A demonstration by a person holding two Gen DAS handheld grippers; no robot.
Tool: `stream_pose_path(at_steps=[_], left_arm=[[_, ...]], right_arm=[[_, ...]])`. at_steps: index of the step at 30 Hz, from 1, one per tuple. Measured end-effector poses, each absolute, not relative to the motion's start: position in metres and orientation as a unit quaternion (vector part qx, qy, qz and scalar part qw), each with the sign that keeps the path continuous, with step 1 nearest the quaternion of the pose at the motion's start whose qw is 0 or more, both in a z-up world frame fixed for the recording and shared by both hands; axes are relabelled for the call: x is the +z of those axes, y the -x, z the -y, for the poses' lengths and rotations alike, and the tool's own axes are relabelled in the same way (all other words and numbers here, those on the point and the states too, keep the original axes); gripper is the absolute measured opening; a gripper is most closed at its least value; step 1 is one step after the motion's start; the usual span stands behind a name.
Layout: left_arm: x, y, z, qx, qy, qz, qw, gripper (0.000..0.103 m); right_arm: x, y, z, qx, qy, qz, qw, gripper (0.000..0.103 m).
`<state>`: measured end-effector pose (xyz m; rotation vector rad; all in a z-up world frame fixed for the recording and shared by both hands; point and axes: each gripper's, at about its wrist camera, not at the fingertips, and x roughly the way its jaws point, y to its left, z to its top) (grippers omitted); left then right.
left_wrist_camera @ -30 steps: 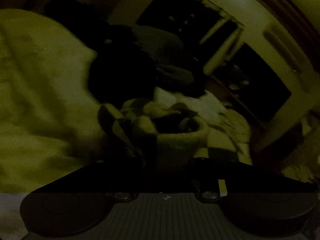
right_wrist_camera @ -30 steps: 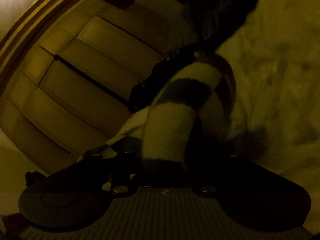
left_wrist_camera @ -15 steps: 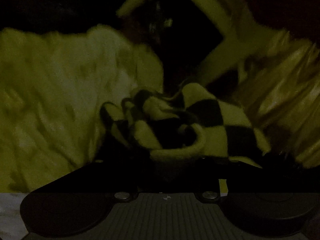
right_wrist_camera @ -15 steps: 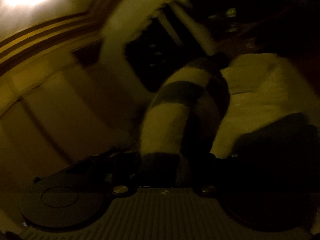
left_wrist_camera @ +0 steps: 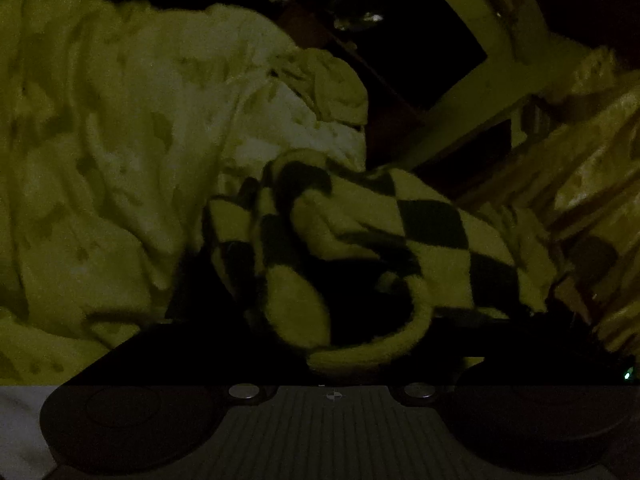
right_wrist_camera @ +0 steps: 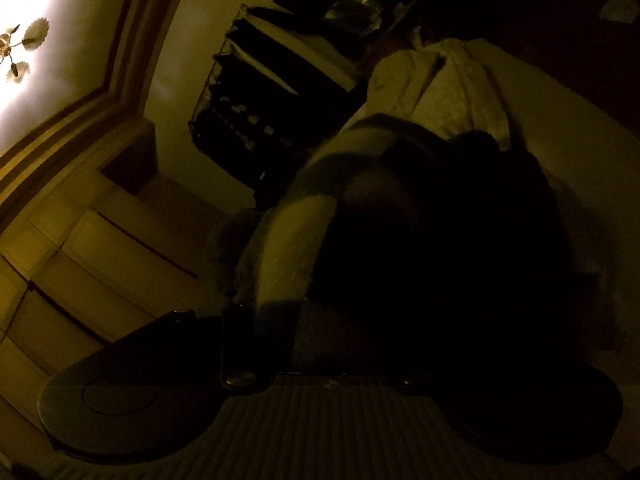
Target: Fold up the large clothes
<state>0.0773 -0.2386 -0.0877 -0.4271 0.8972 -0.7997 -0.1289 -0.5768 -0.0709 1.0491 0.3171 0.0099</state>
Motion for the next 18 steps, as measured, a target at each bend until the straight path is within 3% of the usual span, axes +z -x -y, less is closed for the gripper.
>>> stream_pose_path(at_steps=[5,8,14,15,18], left_arm=[[-0.071,-0.054,0.217,-0.338,0.158,-0.406,0.834,0.103],[-0.066,-0.049,0.200,-0.321,0.129,-0.408,0.845,0.103],[-0.050,-0.036,0.179,-0.252,-0.005,-0.416,0.874,0.103],[-0.046,-0.032,0.179,-0.231,-0.034,-0.412,0.881,0.103],[-0.034,-0.021,0.188,-0.169,-0.123,-0.392,0.896,0.103]], right_arm=[[-0.069,0.131,0.572,-0.003,-0.513,-0.130,0.848,0.051],[-0.065,0.139,0.566,-0.020,-0.518,-0.114,0.848,0.060],[-0.041,0.164,0.547,-0.106,-0.500,-0.122,0.851,0.085],[-0.036,0.164,0.544,-0.129,-0.486,-0.137,0.854,0.099],[-0.015,0.171,0.525,-0.183,-0.423,-0.169,0.871,0.103]])
